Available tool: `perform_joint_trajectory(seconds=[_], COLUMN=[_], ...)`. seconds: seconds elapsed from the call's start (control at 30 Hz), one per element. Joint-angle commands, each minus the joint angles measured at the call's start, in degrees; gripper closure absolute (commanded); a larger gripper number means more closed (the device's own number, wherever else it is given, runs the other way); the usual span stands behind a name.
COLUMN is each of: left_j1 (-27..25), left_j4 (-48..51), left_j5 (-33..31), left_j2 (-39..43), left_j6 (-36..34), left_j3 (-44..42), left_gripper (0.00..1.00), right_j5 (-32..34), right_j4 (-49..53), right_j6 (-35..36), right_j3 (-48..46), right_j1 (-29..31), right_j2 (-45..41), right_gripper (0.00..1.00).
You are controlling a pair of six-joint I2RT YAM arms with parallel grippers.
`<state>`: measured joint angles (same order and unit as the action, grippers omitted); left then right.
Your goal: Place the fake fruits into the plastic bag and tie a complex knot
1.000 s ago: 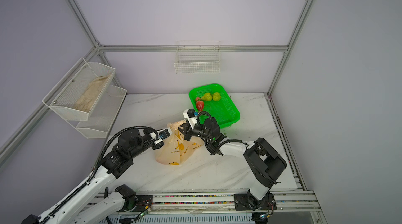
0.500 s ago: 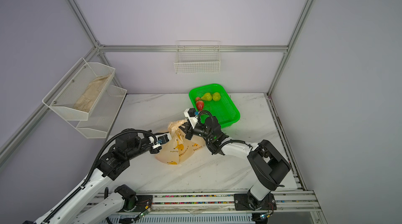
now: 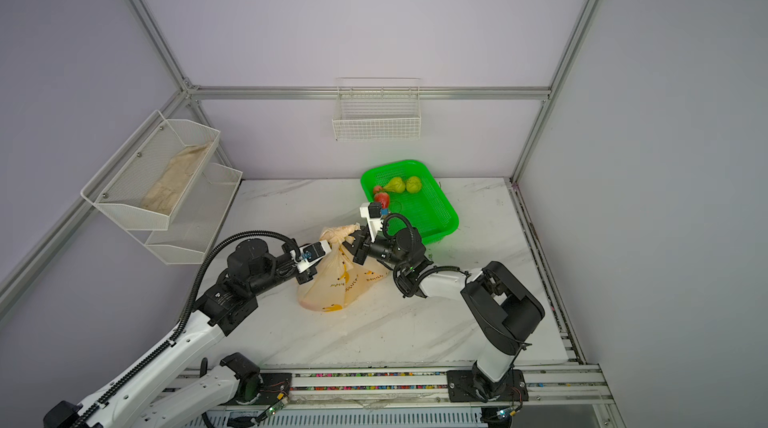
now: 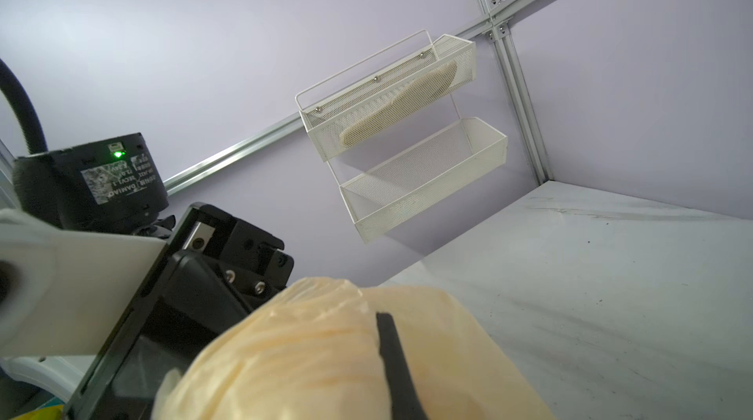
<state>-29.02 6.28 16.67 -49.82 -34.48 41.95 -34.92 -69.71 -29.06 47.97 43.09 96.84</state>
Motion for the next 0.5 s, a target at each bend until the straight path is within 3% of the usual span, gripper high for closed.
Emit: perform_joint_trajectory(seconds=[0.0,0.2,0.37,0.47], left_j1=[-0.3,-0.3,-0.2,-0.2], left_j4=[-4.5,1.0,4.0,2.6], left_j5=[2.3,5.7,0.1,0.1], left_j2=[0.1,2.7,4.8,3.1], left_j6=[2.8,2.7,2.2,2.8], left_j3=[-2.0,-1.6,-2.3,-2.7], left_gripper=[0.83,0.82,0.87,0.88], right_j5=[0.3,1.6,2.2,1.9], right_j4=[-6.6,-5.8,-5.0,-8.1], right_j6=[-4.5,-5.0,-4.2,-7.7], right_j3=[-0.6,0.7,1.5,2.5], right_j1=[0.7,0.6,0.6,0.7], right_j2=[0.6,0.4,-0.3,1.1], right_gripper=[1.0,1.0,1.0,1.0])
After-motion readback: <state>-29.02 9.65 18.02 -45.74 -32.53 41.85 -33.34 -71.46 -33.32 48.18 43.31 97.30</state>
